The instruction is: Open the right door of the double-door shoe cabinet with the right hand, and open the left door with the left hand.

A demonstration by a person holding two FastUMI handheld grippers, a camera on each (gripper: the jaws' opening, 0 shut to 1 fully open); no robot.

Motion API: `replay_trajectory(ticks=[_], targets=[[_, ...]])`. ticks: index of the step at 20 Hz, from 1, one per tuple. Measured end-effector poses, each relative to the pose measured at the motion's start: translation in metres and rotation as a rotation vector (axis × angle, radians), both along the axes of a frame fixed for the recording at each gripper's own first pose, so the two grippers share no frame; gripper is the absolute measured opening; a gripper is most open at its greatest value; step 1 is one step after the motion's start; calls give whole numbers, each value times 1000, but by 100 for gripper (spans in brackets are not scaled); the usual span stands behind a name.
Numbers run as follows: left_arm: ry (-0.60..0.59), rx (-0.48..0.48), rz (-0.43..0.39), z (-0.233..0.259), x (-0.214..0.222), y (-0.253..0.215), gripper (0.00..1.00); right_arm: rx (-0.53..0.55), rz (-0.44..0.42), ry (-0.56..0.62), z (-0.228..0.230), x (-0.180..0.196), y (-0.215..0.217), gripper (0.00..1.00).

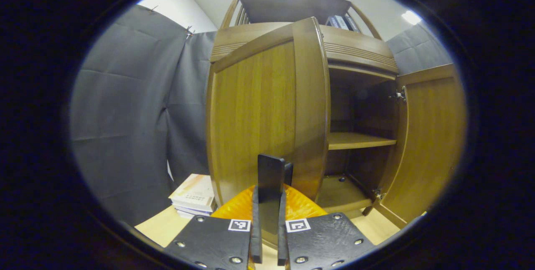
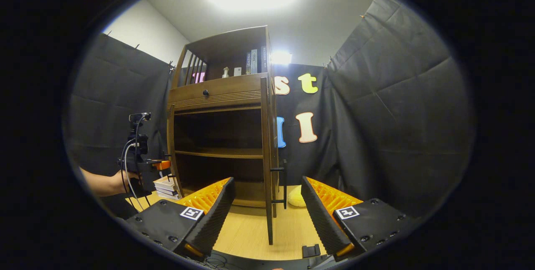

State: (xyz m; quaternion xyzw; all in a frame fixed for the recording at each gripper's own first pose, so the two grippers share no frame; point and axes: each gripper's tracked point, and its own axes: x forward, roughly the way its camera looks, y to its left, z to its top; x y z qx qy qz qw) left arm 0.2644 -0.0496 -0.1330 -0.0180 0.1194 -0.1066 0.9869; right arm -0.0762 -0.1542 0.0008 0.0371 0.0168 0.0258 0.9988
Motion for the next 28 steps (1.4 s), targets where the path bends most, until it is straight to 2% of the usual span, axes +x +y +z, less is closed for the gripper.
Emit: replay_trajectory(ticks=[2, 3, 4, 6, 7, 13, 14, 16, 20, 21, 22, 27, 28], targets=[[-1, -4, -2, 1, -3, 4, 14, -7, 9, -4, 2, 2, 5, 99], [-1, -8, -3, 2, -4, 5, 14, -10, 12, -7, 3, 3, 7, 95], [0, -9, -5, 2, -3, 6, 16, -7, 14, -7, 5, 4, 10, 99], [-1, -14, -14, 1, -5, 8, 15, 0, 20, -7, 5, 6, 19, 95], [0, -15, -19, 1, -6, 9, 14, 1, 19, -4, 4, 7, 23, 99], [-10, -31, -54, 2, -10, 11, 17, 1, 26, 13, 0, 11, 54, 99], [-10, -35, -57, 2, -11, 11, 17, -3, 27, 12, 1, 13, 58, 95], [-10, -43, -58, 2, -13, 14, 17, -12, 30, 17, 0, 17, 66, 99], [-13, -63, -62, 3, -16, 21, 16, -22, 45, 13, 7, 27, 88, 99], [-12, -72, -59, 2, -17, 25, 16, -26, 50, 12, 7, 29, 92, 95], [-9, -78, -58, 2, -18, 27, 17, -28, 56, 12, 7, 29, 98, 99], [-15, -97, -62, 3, -17, 35, 14, -30, 82, 19, 4, 31, 122, 99], [-15, -99, -63, 3, -16, 36, 17, -30, 88, 19, 5, 31, 127, 99]])
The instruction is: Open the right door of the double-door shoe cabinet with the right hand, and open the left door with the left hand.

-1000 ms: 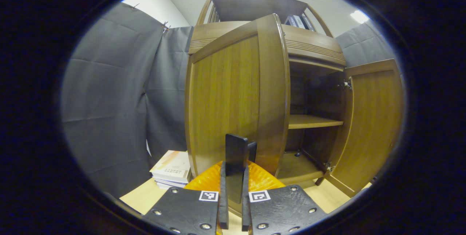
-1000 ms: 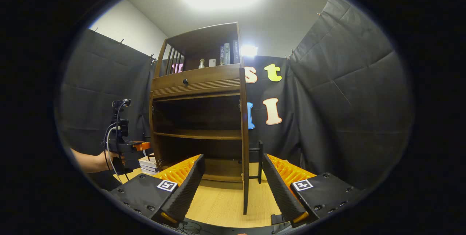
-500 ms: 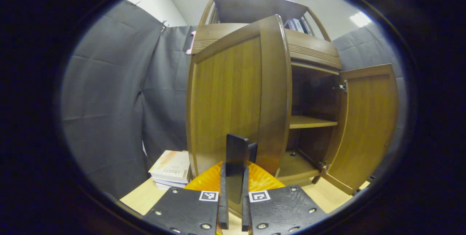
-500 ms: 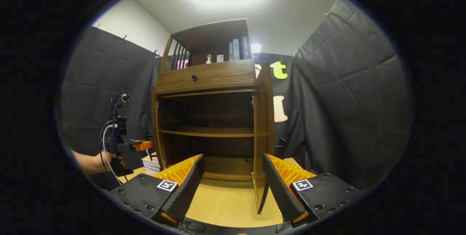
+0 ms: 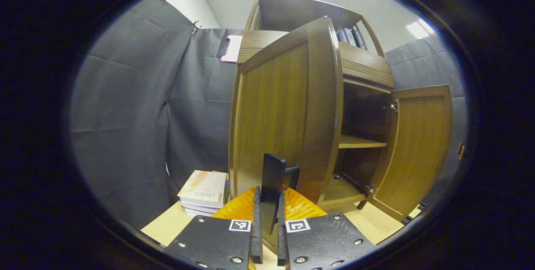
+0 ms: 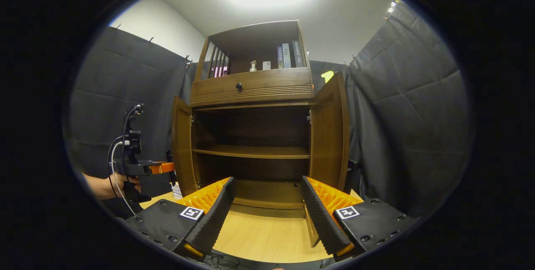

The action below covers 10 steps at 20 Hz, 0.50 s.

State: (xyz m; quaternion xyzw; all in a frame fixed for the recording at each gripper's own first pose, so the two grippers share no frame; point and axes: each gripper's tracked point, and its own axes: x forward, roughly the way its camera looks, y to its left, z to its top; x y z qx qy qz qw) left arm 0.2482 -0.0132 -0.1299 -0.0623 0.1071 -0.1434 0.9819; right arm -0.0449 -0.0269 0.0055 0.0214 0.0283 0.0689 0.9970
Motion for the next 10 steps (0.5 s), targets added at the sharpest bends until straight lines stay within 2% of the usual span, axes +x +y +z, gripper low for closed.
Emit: replay_trajectory(ticks=[10], targets=[[-6, -7, 40, 2, -2, 7, 14, -10, 16, 11, -4, -2, 40, 99]])
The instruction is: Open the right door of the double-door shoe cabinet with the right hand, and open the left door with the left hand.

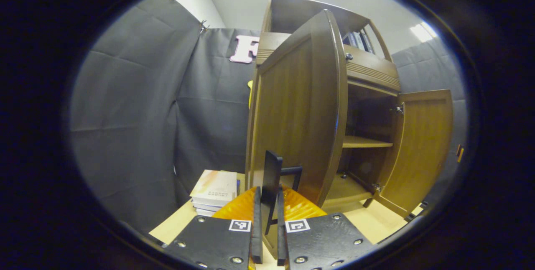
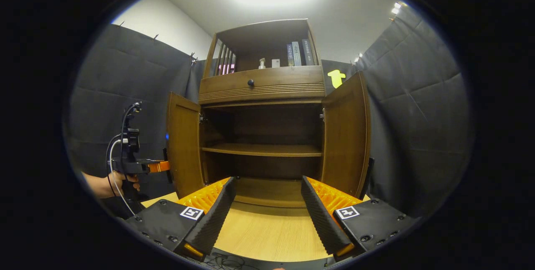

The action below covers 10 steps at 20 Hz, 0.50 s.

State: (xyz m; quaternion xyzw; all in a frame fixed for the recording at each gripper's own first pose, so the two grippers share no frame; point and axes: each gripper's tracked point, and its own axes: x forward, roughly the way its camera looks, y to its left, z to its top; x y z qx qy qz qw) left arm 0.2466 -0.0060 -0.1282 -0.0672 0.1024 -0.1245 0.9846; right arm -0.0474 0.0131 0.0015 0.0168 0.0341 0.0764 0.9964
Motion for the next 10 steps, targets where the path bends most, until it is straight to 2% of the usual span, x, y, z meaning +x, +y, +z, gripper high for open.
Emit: replay_trajectory(ticks=[2, 5, 6, 10], targets=[[-7, 2, 17, -2, -8, -3, 16, -1, 4, 0, 1, 1, 8, 99], [-15, -10, 24, 10, -9, -4, 7, 3, 8, 3, 0, 5, 20, 99], [-17, -13, 25, 11, -9, -1, 10, 4, 10, 6, -1, 6, 25, 99], [-5, -21, 24, 21, -11, 10, 8, 1, 17, 18, -4, 13, 45, 99]])
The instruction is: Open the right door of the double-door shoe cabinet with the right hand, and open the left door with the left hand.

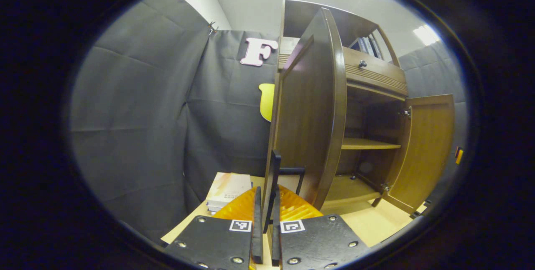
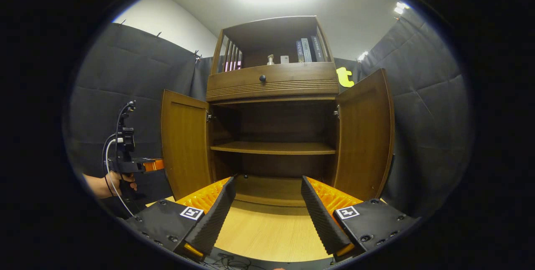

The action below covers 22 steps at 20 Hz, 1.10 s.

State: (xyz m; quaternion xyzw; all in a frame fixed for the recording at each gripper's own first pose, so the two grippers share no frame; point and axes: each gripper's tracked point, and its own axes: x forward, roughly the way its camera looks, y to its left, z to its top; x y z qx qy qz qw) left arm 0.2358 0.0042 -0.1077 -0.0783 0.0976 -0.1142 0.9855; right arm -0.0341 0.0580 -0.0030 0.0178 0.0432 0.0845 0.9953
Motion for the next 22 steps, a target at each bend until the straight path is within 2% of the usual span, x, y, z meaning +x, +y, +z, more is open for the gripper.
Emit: replay_trajectory(ticks=[2, 3, 4, 7, 10, 12, 18, 22], targets=[[-2, 2, 11, 4, 0, 6, 7, -8, -6, 1, -1, 4, 7, 99], [-5, 2, 12, 1, -1, 2, 7, -6, -7, 1, -2, 6, 12, 95], [-6, -1, 10, 2, -2, 0, 9, 0, -7, -2, -1, 8, 16, 99], [-7, 7, 0, 7, -3, 1, 7, 15, -11, -6, -2, 13, 28, 99], [-15, 19, 15, 8, -6, -4, 10, 20, -19, -15, -1, 15, 34, 99], [-39, 19, 28, 15, -13, -1, 7, 15, -33, -22, 3, 17, 30, 99], [-79, 13, 51, 46, -45, 9, 10, 39, -78, -39, 12, 14, -4, 99], [-110, 20, 68, 70, -94, -6, 7, 37, -109, -46, 15, 1, -35, 99]])
